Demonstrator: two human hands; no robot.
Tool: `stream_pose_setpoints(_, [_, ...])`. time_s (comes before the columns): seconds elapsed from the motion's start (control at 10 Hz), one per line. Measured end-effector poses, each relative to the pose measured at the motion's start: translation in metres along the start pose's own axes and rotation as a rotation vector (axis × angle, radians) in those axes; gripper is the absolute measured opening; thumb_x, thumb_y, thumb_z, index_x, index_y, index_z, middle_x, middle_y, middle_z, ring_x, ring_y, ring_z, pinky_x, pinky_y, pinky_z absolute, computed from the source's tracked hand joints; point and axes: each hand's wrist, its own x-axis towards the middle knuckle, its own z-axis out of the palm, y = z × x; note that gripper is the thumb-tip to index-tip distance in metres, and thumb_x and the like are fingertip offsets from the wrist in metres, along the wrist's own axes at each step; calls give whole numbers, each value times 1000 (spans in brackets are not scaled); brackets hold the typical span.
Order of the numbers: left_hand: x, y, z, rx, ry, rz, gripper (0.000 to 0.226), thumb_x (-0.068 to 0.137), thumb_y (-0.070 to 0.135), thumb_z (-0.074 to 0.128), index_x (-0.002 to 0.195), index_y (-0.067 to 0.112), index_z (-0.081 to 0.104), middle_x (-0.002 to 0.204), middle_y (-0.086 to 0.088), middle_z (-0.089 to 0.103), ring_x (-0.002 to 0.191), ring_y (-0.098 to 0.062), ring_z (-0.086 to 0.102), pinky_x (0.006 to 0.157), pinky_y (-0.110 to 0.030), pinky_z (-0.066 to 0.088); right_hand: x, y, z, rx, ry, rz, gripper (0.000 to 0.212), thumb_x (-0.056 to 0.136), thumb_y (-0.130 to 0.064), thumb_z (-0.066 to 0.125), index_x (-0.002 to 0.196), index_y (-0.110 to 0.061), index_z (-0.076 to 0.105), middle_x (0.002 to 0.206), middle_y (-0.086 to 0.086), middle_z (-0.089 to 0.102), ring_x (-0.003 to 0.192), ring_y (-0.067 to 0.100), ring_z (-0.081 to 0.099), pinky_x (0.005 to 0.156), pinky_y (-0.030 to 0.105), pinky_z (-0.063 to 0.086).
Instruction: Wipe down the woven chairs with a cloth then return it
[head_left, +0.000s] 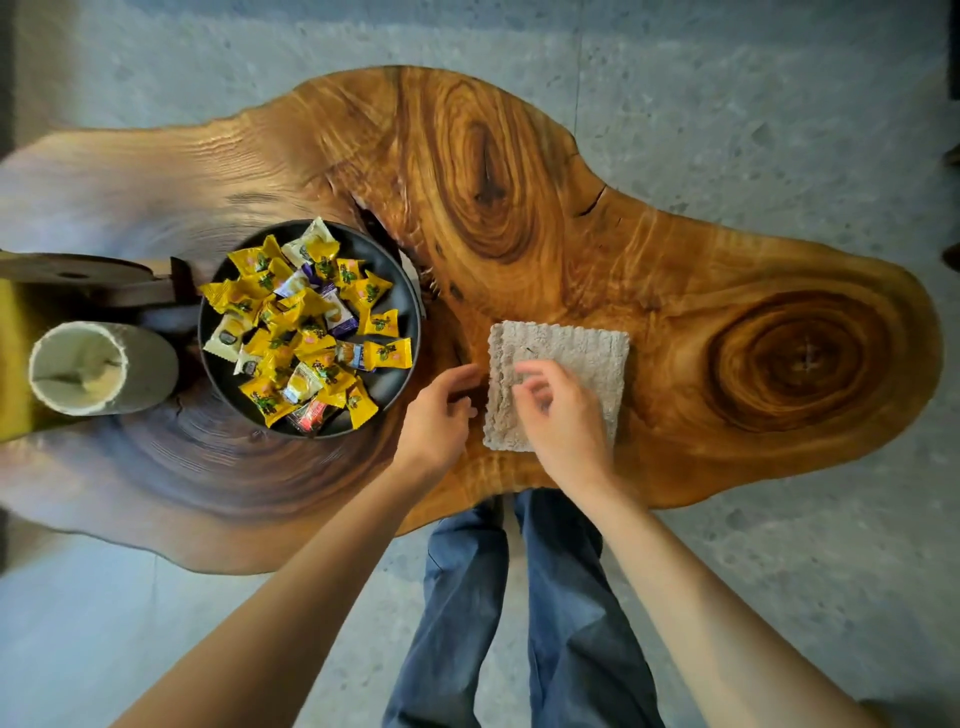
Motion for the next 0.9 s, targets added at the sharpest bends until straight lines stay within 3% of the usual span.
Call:
stream_pose_setpoints(0.1, [-16, 9, 6, 264, 205, 201, 38, 93, 0, 46, 126, 17, 55, 122, -3, 51, 110, -19, 49, 89, -33, 47, -10, 12, -25, -228, 141, -93, 33, 92, -14, 58, 125, -16, 57, 125, -2, 55, 121, 15, 45, 100, 24, 37])
stream_pose_setpoints(0.2, [-15, 17, 17, 592, 274, 570, 44, 87, -2, 55, 129, 12, 53, 131, -9, 49, 111, -30, 46, 89, -40, 46, -9, 29, -43, -355, 66, -70, 64, 91, -17, 59, 148, -19, 30, 156, 0, 26, 144, 20, 17, 113, 24, 14])
stream_pose_setpoints(0.3, [5, 15, 34, 910, 113, 719, 50, 96, 22, 42, 145, 15, 36, 153, -7, 31, 138, -33, 32, 109, -48, 31, -4, 45, -48, -557, -163, -79, 84, 97, -35, 50, 152, -20, -12, 160, 0, -18, 145, 19, -21, 113, 28, -7])
stream_pose_setpoints(0.4, [21, 1, 40, 1210, 8, 569, 74, 87, 57, 19, 148, 15, 27, 154, -6, 29, 141, -26, 29, 111, -49, 29, 1, 61, -46, -771, -323, -97, 88, 97, -53, 35, 142, -18, -32, 153, 4, -35, 140, 21, -33, 117, 43, -9])
stream_pose_setpoints(0.5, [30, -19, 40, 1308, 2, 525, 88, 78, 69, 9, 149, 17, 10, 156, -4, 14, 143, -25, 14, 113, -49, 16, 6, 72, -45, -871, -392, -87, 88, 94, -63, 24, 136, -20, -40, 149, 3, -41, 139, 22, -34, 118, 50, -8])
stream_pose_setpoints(0.6, [35, -21, 42, 1332, 1, 538, 87, 79, 71, 3, 147, 19, -15, 155, -4, -13, 145, -25, -10, 115, -52, 2, 9, 74, -45, -917, -416, -77, 87, 93, -65, 21, 127, -24, -47, 145, 1, -46, 139, 21, -34, 118, 52, -9])
stream_pose_setpoints(0.7, [32, -15, 40, 1341, 7, 543, 86, 79, 71, 2, 142, 21, -28, 151, -5, -26, 139, -23, -20, 115, -50, -1, 10, 67, -48, -900, -438, -41, 86, 95, -63, 24, 131, -24, -44, 144, 0, -46, 140, 21, -33, 118, 51, -9])
stream_pose_setpoints(0.8, [17, -2, 33, 1296, -40, 523, 83, 79, 69, 4, 141, 26, -30, 149, -6, -30, 137, -24, -25, 116, -48, -3, 4, 51, -55, -873, -453, -31, 81, 99, -54, 28, 145, -22, -29, 152, 1, -37, 142, 22, -29, 118, 50, -8])
stream_pose_setpoints(0.9, [-9, 24, 17, 1215, -47, 474, 73, 90, 63, 13, 143, 33, -27, 150, -5, -34, 138, -28, -29, 115, -49, -8, -10, 24, -76, -780, -360, -15, 70, 103, -40, 32, 152, -19, -12, 160, -2, -18, 147, 20, -15, 120, 45, 0])
